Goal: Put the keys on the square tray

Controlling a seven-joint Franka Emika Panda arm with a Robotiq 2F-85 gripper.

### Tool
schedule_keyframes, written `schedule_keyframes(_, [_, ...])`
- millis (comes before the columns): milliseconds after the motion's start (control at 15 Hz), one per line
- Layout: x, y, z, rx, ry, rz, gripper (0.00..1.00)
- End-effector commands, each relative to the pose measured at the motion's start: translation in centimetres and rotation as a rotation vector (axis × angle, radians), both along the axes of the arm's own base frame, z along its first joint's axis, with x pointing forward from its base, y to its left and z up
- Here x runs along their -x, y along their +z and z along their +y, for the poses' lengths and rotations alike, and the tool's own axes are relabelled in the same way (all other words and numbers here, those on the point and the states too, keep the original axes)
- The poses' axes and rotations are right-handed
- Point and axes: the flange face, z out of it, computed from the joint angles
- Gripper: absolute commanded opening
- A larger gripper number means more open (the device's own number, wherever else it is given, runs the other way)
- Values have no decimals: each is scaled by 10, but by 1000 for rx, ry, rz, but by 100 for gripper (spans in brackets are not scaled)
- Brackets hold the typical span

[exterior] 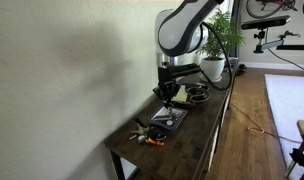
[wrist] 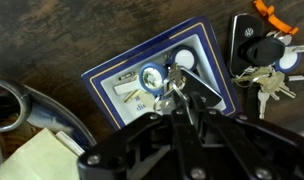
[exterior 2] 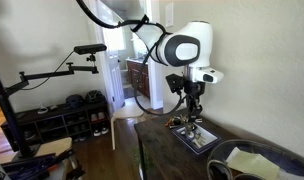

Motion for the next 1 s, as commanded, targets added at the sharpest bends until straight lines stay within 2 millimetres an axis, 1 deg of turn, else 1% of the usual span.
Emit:
schedule_keyframes(0, [-9,-5,4,1,-15,17,6])
schedule_keyframes(67, [-10,-9,4,1,-17,19,36])
schedule_keyframes(133, [-10,-11,4,6,-17,21,38])
schedule_keyframes(200, [-10,-14,5,5,-16,22,43])
schedule_keyframes(400, [-7,-12,5,8,-15,21,63])
schedule_keyframes(600, [1,1,13,-4,-7,20,81])
schedule_keyframes(733, [8,12,24,-22,10,20,95])
schedule_keyframes(867, [15,23,37,-40,26,34,100])
schedule_keyframes(933, [18,27,43,-50,34,42,100])
